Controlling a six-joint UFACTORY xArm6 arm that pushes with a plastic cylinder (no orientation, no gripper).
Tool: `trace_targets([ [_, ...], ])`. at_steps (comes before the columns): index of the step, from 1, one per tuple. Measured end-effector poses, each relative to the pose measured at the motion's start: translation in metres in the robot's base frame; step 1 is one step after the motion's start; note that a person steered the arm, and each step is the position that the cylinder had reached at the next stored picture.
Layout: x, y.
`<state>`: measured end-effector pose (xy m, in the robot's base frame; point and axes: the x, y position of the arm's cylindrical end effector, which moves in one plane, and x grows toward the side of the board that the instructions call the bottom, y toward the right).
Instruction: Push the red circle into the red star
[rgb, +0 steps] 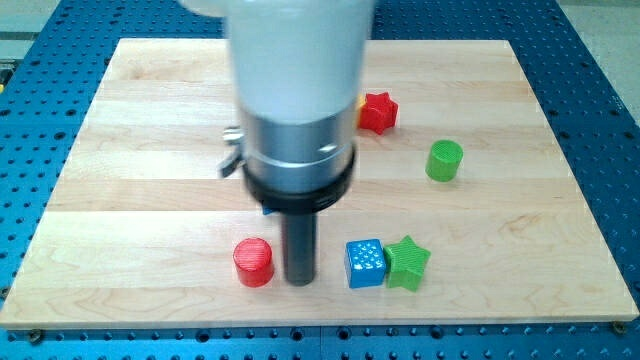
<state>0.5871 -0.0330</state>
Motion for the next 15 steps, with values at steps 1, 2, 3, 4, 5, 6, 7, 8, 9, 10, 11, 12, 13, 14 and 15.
trace_targets([
  [1, 0.002, -0.053],
  [2, -0.045, -0.077],
  [3, -0.083, -0.088],
  [4, -0.018, -0.087],
  [5, -0.008, -0.111],
  [6, -0.054, -0.143],
  [7, -0.11, -0.143],
  [8, -0.104, -0.202],
  [9, -0.14, -0.173],
  [10, -0.154, -0.037],
  [11, -0.156, -0.015],
  [12, -0.184, 0.014],
  [13, -0.164, 0.047],
  [14, -0.152, 0.083],
  [15, -0.114, 0.119],
])
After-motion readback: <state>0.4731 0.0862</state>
